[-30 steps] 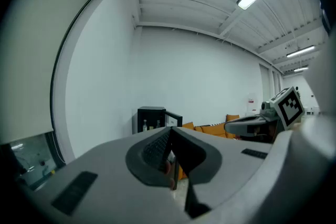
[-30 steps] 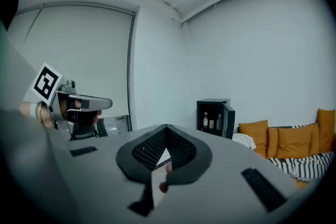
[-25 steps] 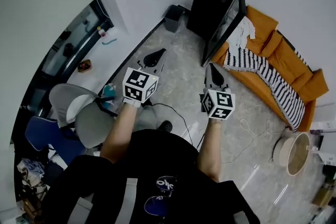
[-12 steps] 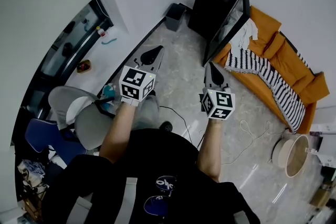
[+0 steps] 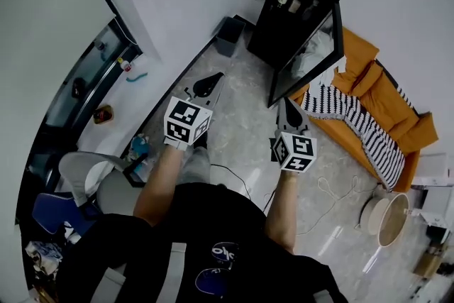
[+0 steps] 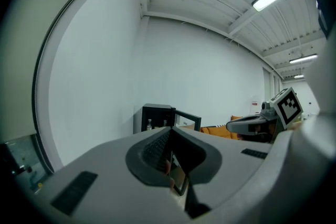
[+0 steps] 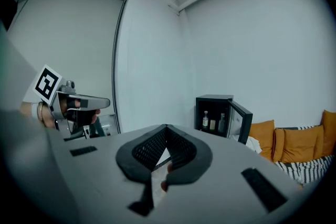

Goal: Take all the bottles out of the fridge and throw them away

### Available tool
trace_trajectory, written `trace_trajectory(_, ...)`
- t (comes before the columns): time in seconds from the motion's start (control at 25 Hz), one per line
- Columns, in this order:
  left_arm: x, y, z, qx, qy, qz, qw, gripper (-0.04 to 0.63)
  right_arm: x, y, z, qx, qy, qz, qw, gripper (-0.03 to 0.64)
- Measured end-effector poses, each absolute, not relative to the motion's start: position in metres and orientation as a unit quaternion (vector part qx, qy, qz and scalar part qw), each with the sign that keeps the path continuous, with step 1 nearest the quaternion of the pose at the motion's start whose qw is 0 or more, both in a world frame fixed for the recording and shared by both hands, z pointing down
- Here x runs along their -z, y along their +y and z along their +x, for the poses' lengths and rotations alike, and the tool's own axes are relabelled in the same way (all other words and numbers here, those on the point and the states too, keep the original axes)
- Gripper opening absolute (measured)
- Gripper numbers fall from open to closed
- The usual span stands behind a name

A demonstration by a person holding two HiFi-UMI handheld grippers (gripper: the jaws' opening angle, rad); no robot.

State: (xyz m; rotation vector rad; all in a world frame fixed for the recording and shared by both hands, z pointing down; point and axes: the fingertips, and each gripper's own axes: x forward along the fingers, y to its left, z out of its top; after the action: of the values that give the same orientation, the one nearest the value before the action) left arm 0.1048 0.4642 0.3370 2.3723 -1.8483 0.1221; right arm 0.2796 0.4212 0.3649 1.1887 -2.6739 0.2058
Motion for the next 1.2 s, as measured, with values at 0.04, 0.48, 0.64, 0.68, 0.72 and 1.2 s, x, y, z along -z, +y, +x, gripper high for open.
trace_trajectory(0.04, -0.338, 0.452, 0.091, -0.037, -0.612, 0.787, 0.070, 0.000, -0.366, 0.410, 0.269, -0.073, -0.904, 0.407, 0.105, 0.000)
trace_trajectory(0.48, -0.325, 0.309, -0.019, -0.029, -0.568, 0.819, 0.079, 0.000, -0.352, 0.287, 0.158, -0.070, -0.884, 0.446, 0.122, 0.000)
trace_trajectory(0.64, -0.329, 0.281, -0.033, -0.026, -0.538, 0.838, 0.082, 0.000, -0.355, 0.261, 0.137, -0.071, -0.877, 0.456, 0.135, 0.000)
trace_trajectory(0.68, -0.330, 0.276, -0.033, -0.025, -0.525, 0.847, 0.084, 0.000, -0.357, 0.255, 0.133, -0.071, -0.876, 0.458, 0.136, 0.000)
trace_trajectory(0.72, -0.331, 0.274, -0.031, -0.023, -0.510, 0.856, 0.086, 0.000, -0.358, 0.249, 0.131, -0.072, -0.874, 0.461, 0.136, 0.000)
trace_trajectory(1.2, -0.339, 0.221, -0.034, -0.038, -0.467, 0.880, 0.082, 0.000, -0.369, 0.180, 0.110, -0.083, -0.869, 0.471, 0.125, 0.000)
